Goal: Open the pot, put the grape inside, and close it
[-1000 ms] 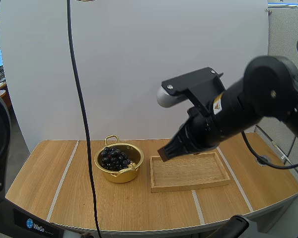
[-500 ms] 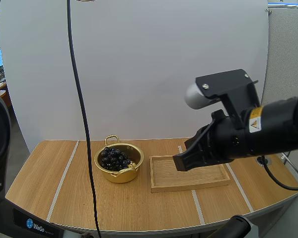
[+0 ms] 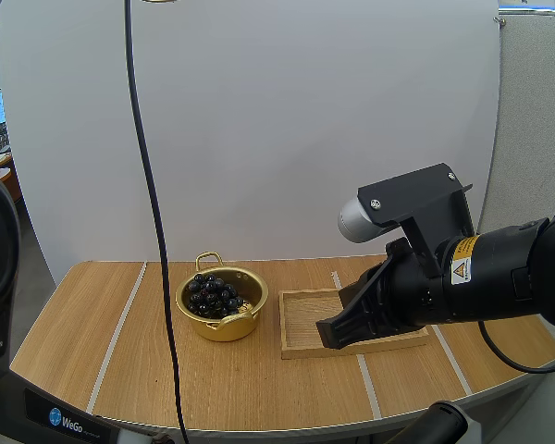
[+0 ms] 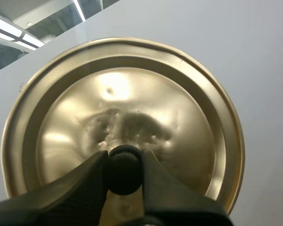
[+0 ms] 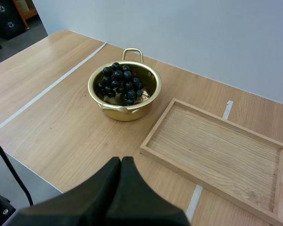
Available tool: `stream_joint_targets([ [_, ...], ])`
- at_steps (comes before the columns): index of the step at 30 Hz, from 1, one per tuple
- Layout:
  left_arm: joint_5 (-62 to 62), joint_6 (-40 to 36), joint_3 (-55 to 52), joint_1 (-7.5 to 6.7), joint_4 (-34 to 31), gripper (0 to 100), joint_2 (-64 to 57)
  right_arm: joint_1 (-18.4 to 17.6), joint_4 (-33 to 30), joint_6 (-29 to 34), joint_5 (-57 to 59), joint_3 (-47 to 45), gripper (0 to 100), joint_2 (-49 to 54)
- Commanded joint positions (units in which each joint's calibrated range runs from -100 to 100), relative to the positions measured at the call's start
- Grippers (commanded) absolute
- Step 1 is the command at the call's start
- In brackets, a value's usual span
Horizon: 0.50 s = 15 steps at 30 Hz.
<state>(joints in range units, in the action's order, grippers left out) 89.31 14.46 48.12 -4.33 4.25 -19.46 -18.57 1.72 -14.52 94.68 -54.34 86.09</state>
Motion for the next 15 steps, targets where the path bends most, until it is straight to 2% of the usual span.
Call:
stream_joint_targets([
  [1, -2.03, -0.13, 0.43, -0.18, -0.2, 0, -0.45, 0.1, -0.24, 0.19, -2.83, -0.08, 0, 0.43],
  [12, -3.1, -0.13, 0.43, -0.18, -0.2, 0, -0.45, 0.1, -0.24, -0.04, -2.8, -0.08, 0, 0.43],
  [15, 1.8, -0.13, 0.43, -0.18, -0.31, 0, -0.45, 0.1, -0.24, -0.04, -2.8, -0.08, 0, 0.43],
])
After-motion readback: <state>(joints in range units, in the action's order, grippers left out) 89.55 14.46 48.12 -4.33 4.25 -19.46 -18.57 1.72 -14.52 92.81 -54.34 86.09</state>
